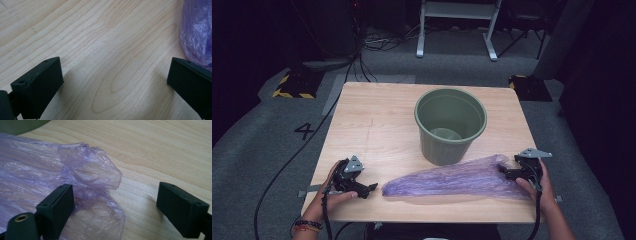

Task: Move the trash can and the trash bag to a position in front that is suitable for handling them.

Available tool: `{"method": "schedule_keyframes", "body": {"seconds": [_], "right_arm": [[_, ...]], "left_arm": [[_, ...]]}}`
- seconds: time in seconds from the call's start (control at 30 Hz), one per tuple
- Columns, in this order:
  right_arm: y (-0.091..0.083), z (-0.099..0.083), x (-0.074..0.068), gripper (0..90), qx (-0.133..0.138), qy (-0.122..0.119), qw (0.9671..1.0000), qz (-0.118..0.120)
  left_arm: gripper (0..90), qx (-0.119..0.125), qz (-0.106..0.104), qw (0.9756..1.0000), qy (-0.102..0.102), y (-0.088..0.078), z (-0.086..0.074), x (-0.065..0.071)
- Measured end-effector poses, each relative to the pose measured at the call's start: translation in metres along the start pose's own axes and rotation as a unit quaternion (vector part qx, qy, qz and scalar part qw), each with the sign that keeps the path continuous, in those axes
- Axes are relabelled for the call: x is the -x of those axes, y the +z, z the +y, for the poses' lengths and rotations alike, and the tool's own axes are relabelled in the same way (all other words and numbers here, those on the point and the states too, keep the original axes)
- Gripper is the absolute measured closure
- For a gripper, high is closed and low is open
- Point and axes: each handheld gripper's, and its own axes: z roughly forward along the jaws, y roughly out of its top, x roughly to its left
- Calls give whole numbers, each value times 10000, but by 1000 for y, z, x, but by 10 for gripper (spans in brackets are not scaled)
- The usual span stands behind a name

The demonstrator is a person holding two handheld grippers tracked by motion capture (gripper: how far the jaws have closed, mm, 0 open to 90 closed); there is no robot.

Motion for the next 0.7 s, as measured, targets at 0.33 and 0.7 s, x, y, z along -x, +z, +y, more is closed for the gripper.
{"method": "schedule_keyframes", "body": {"seconds": [0.33,0.7], "right_arm": [[0,0,0,145,-2,2,10000,0],[0,0,0,145,-6,-9,10000,11]], "left_arm": [[2,0,17,10000,1,0,0,0],[103,157,121,9997,-158,-1,2,7]]}}
